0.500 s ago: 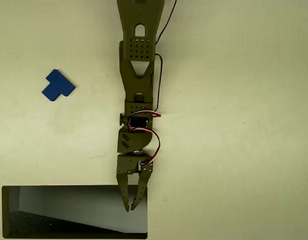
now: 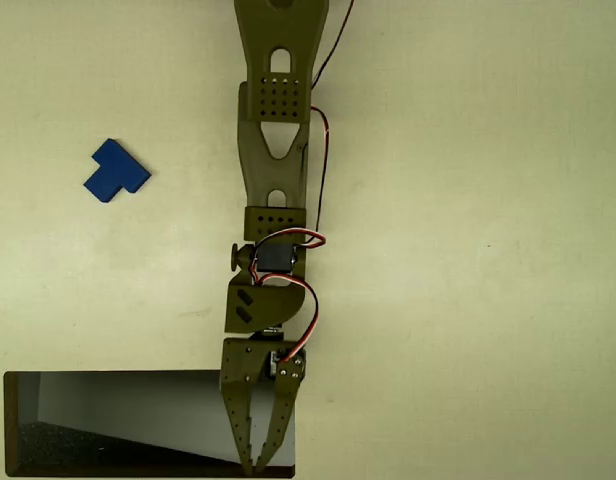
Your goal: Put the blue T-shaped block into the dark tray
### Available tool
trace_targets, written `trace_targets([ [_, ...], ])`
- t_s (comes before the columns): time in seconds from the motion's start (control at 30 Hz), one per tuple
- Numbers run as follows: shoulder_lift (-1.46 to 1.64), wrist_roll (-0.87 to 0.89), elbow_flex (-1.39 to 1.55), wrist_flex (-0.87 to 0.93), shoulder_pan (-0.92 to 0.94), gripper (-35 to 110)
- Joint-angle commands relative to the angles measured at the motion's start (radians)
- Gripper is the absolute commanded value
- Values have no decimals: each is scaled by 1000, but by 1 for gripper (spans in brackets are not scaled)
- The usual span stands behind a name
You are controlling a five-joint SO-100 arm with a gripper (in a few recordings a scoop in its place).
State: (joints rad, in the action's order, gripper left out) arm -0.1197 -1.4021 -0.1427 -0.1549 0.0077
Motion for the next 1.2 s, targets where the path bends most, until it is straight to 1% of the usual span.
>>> trace_targets([
  [0.0, 164, 23, -67, 155, 20, 0],
  [0.07, 285, 40, -67, 301, 37, 0],
  [0.27, 710, 107, -66, 914, 115, 0],
  [0.37, 799, 107, -67, 1115, 141, 0],
  [0.4, 821, 89, -67, 1204, 149, 0],
  [0.47, 897, 31, -38, 1442, 173, 0],
  [0.5, 980, -9, 61, 1549, 187, 0],
  [0.53, 1088, -46, 206, 1611, 202, 0],
  [0.57, 1201, -81, 382, 1640, 221, 0],
  [0.63, 1410, -176, 726, 1643, 262, 0],
  [0.73, 1588, -304, 1035, 1637, 324, 0],
  [0.8, 1674, -388, 1223, 1574, 357, 0],
  [0.87, 1761, -532, 1431, 1479, 402, 0],
  [0.93, 1821, -673, 1585, 1413, 448, 0],
  [1.03, 1865, -931, 1758, 1348, 523, 0],
  [1.17, 1853, -1161, 1881, 1244, 626, 0],
])
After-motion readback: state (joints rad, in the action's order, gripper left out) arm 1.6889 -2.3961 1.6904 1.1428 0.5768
